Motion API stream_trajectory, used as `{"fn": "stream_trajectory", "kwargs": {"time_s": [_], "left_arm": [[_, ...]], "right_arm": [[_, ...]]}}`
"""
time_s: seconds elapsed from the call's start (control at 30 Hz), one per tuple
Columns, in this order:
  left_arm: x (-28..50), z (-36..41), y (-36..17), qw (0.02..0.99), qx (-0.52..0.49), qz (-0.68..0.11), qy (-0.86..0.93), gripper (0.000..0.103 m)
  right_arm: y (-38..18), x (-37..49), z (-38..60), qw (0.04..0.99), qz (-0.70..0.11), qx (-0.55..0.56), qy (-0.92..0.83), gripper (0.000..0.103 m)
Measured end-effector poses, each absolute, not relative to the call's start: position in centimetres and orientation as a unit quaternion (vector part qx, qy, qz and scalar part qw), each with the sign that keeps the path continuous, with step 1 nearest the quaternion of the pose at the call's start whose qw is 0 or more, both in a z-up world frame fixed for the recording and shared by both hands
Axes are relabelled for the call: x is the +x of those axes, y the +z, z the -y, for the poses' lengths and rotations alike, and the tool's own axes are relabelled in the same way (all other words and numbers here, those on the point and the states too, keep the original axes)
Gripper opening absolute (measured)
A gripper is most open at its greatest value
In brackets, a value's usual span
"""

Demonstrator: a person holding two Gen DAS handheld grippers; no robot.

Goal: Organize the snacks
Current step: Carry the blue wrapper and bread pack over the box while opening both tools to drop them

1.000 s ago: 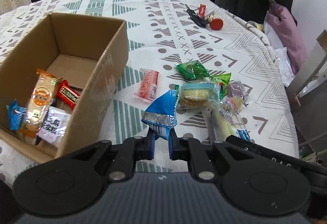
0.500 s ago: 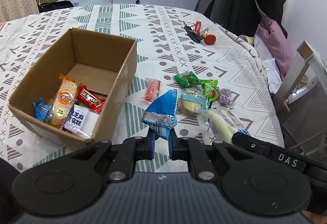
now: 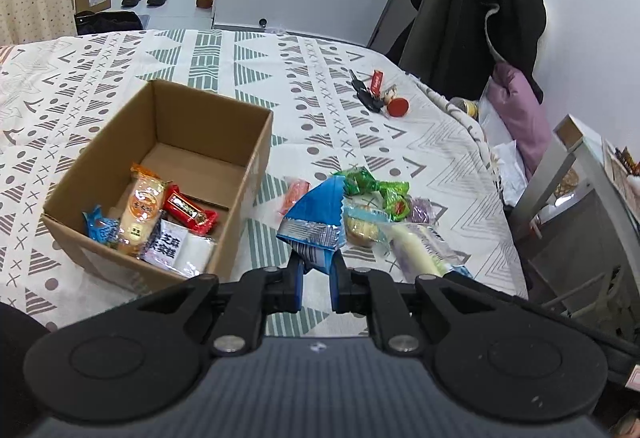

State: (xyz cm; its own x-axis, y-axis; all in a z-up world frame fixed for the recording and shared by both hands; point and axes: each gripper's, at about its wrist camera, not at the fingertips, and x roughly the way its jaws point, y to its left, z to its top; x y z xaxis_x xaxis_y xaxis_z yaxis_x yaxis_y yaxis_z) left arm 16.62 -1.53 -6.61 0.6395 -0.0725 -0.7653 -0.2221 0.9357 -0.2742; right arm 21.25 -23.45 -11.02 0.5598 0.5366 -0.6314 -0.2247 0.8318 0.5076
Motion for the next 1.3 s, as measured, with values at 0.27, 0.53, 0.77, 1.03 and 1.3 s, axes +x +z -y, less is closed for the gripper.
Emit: {"fn": "stream_trajectory", "kwargs": {"time_s": [0.27,0.53,0.77,1.03,1.3], "left_arm": [[17.0,-1.3,-5.5,0.892,-0.185,-0.409,0.046,0.012],[17.8,-4.8,-5.4,0.890,-0.191,-0.409,0.061,0.012],[18.4,-8.2,-5.8,0.884,-0.203,-0.413,0.081,0.012],[19.8,-11.1,-6.5,0.874,-0.213,-0.426,0.095,0.013],[20.0,-13.1,-7.1,0.864,-0.212,-0.444,0.112,0.017]], "right_arm": [[-9.8,21.9,20.2,0.865,-0.404,0.184,0.233,0.029],[-8.7,22.9,16.2,0.863,-0.401,0.175,0.252,0.029],[-7.8,23.9,12.8,0.861,-0.402,0.163,0.268,0.029],[-7.6,25.0,9.4,0.855,-0.409,0.149,0.281,0.029],[-7.8,26.1,6.9,0.849,-0.417,0.154,0.287,0.029]]}}
